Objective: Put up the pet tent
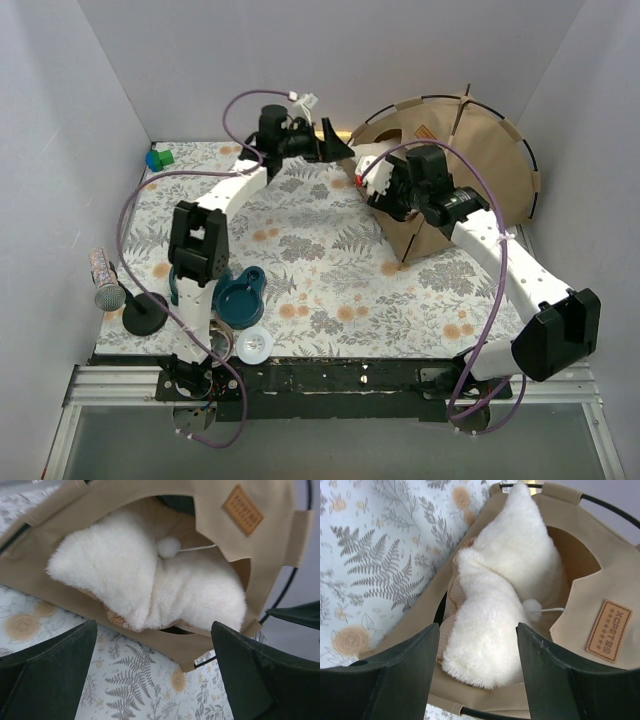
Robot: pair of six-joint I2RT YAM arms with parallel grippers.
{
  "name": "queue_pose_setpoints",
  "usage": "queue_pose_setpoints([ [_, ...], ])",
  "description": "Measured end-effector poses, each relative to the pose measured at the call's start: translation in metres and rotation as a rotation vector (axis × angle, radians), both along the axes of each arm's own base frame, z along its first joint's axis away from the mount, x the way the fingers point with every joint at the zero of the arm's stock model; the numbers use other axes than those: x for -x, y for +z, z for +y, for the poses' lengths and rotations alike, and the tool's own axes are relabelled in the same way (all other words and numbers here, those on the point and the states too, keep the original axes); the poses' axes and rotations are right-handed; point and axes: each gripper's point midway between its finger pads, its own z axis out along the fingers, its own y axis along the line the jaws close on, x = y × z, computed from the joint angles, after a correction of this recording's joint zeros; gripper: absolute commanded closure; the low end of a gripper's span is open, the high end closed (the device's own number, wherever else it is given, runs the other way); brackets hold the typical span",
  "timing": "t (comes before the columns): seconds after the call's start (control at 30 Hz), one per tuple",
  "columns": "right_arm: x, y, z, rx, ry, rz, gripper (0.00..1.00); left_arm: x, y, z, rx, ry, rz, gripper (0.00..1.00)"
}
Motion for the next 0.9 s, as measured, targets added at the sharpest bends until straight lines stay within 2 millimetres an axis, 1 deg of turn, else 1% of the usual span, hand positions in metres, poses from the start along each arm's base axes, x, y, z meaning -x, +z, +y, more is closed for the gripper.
queue_pose_setpoints([
  [0.07, -0.003, 0.009, 0.007, -0.037, -0.011, 0.014, 0.32, 0.003, 0.031, 0.026, -0.008, 0.028, -0.034, 0.02],
  [0.13, -0.013, 0.013, 0.015, -0.054, -0.036, 0.026, 0.34, 0.011, 0.059, 0.046, -0.02, 0.053, -0.069, 0.02],
  [0.2, -0.028, 0.007, 0.026, -0.062, -0.063, 0.047, 0.34, 0.027, 0.08, 0.062, -0.037, 0.065, -0.092, 0.02],
  [0.27, -0.042, -0.008, 0.035, -0.054, -0.089, 0.078, 0.34, 0.046, 0.094, 0.076, -0.06, 0.07, -0.105, 0.02],
  [0.3, -0.048, -0.018, 0.039, -0.044, -0.099, 0.094, 0.35, 0.053, 0.099, 0.083, -0.072, 0.074, -0.111, 0.02],
  [0.33, -0.055, -0.031, 0.041, -0.028, -0.112, 0.114, 0.38, 0.065, 0.104, 0.092, -0.094, 0.077, -0.115, 0.02],
  [0.4, -0.069, -0.052, 0.046, -0.002, -0.134, 0.134, 0.49, 0.083, 0.112, 0.11, -0.132, 0.096, -0.13, 0.02],
  [0.43, -0.078, -0.062, 0.048, 0.012, -0.145, 0.136, 0.56, 0.092, 0.117, 0.12, -0.15, 0.109, -0.141, 0.02],
  [0.5, -0.093, -0.08, 0.047, 0.05, -0.171, 0.119, 0.66, 0.113, 0.128, 0.138, -0.186, 0.139, -0.17, 0.02],
  [0.53, -0.1, -0.087, 0.044, 0.072, -0.186, 0.106, 0.69, 0.117, 0.131, 0.145, -0.196, 0.153, -0.175, 0.02],
  [0.63, -0.124, -0.106, 0.03, 0.112, -0.246, 0.067, 0.72, 0.142, 0.152, 0.165, -0.222, 0.203, -0.236, 0.02],
  [0.73, -0.15, -0.126, -0.001, 0.149, -0.318, 0.046, 0.72, 0.157, 0.168, 0.172, -0.226, 0.225, -0.278, 0.02],
  [0.83, -0.179, -0.14, -0.033, 0.184, -0.388, 0.022, 0.7, 0.16, 0.172, 0.175, -0.231, 0.243, -0.293, 0.02],
  [0.9, -0.197, -0.146, -0.05, 0.205, -0.423, -0.003, 0.62, 0.157, 0.167, 0.177, -0.244, 0.255, -0.275, 0.02],
])
